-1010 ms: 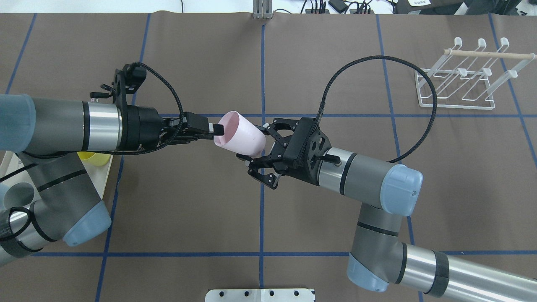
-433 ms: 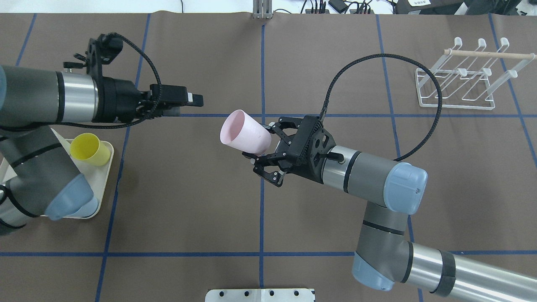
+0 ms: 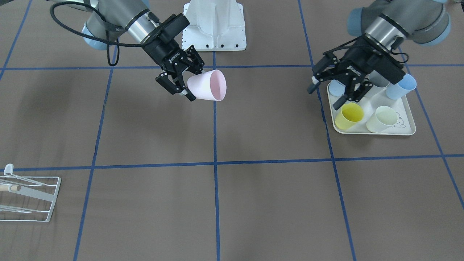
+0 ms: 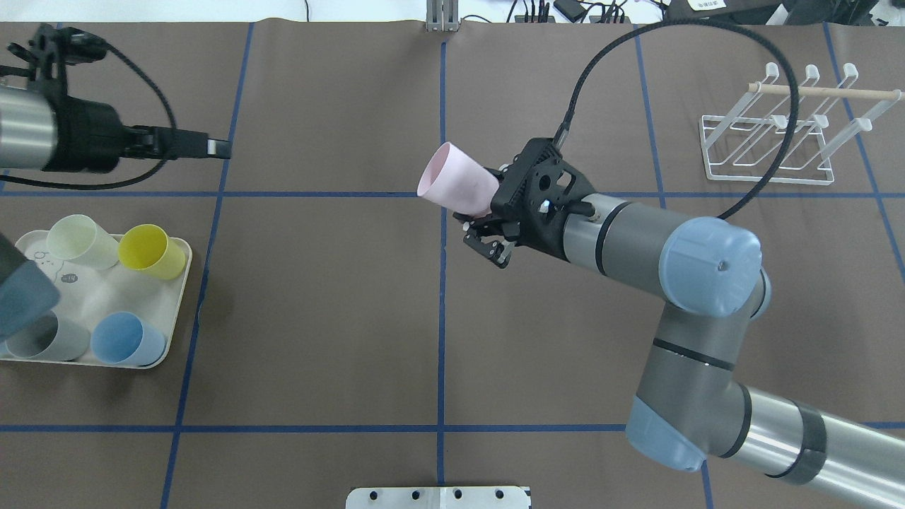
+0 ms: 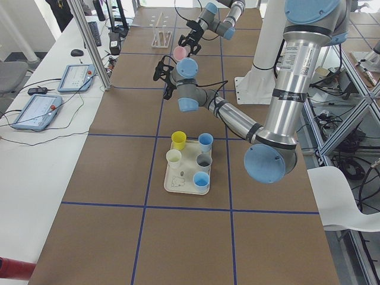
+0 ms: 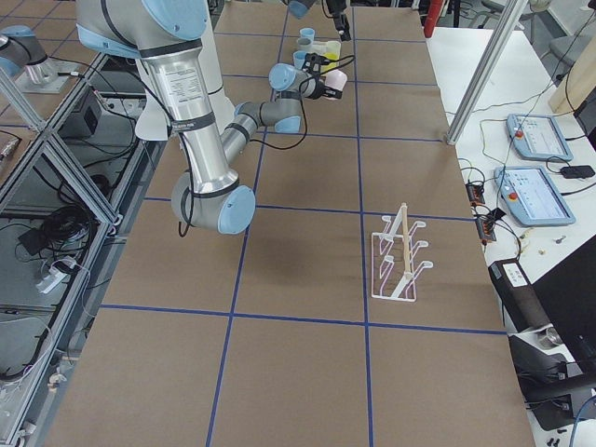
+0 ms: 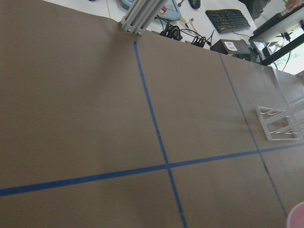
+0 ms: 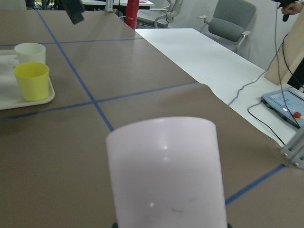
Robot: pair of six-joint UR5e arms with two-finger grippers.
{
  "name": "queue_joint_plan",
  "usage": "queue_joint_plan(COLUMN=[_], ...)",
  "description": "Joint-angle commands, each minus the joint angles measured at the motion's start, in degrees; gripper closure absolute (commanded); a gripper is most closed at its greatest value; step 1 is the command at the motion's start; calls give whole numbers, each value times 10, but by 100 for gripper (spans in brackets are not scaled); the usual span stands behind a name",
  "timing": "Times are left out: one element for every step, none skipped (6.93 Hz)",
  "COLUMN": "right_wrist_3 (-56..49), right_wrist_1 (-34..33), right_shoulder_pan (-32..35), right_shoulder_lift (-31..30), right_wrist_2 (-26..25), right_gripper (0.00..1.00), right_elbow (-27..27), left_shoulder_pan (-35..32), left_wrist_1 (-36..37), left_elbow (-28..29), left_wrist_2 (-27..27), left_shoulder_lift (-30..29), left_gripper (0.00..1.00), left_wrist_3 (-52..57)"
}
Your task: Transfer IKEA cup to right arm and place on rack
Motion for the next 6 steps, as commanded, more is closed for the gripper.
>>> queue_joint_plan(right_wrist_3=[-106,-192,-309,-429,-557,-687], right_wrist_1=[-219,-304,-369,-409,-423,-423], right_shoulder_pan=[78,129,180,226,275,322], right_shoulder_lift=[5,6,9,9,6,6], right_wrist_2=[0,1,1,0,-1,1], right_gripper=[100,100,100,100,100,100], right_elbow=[68,87,93,88,77,47], left_shoulder_pan=[-122,-176,-227,-271,-281,-281], left_wrist_1=[9,13,13,12,11,10], left_elbow=[-1,9,37,70,80,80], left_wrist_2=[-76,-101,-131,-165,-178,-179], left_shoulder_lift=[88,114,128,135,136,139], left_gripper=[0,0,0,0,0,0], left_wrist_3=[201,283,366,434,448,448])
